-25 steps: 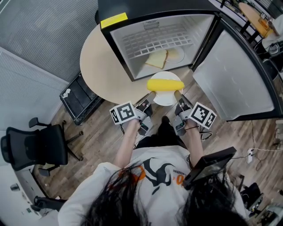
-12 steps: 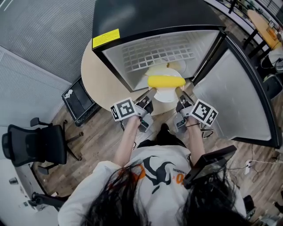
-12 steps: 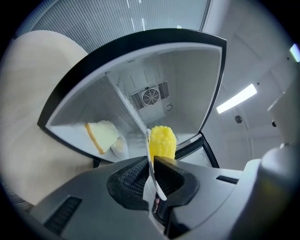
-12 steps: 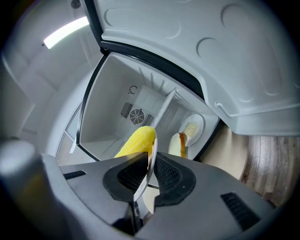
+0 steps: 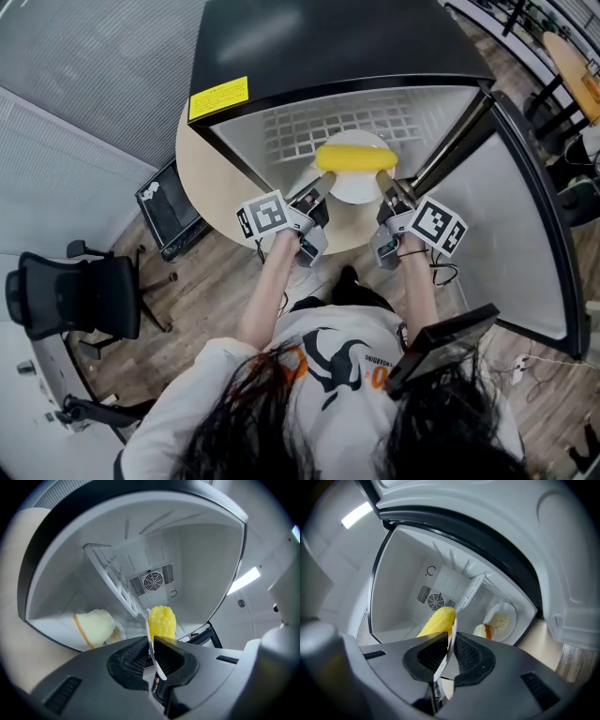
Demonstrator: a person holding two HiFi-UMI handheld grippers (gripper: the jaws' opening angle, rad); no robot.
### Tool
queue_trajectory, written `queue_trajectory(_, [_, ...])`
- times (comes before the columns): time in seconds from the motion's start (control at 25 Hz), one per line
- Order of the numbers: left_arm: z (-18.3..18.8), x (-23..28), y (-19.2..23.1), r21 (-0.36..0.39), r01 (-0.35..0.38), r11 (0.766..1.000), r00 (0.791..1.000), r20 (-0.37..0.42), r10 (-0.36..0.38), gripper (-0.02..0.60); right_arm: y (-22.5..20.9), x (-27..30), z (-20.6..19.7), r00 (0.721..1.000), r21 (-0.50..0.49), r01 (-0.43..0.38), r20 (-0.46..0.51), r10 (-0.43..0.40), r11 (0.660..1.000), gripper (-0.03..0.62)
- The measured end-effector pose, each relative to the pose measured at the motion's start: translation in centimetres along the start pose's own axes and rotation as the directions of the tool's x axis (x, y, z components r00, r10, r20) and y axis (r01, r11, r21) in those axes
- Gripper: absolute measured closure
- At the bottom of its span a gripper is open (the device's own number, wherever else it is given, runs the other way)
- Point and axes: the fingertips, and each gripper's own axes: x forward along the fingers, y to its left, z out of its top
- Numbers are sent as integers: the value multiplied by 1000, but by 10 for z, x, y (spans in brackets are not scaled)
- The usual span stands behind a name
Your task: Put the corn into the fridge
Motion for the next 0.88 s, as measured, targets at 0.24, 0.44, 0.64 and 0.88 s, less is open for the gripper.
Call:
queue_trajectory(0.24, [12,10,11,-36,-1,999,1000,9,2,552,-2,17,10,1000,3,-2,-8,2,1000,551])
queue_trajectory(0.44, [19,16,18,-57,-7,998,1000,16,8,546,-2,28,18,1000,7,4,-6,-4,1000,551])
queue_trajectory(0.64, [26,19,18,-52,-4,999,1000,24,6,545,-3,33,21,999,47,24,22,-25,999,553])
queue_trajectory(0.88, [30,25,13,-44,0,999,999,32,2,541,-5,37,29,995,108,45,89,-54,993,562])
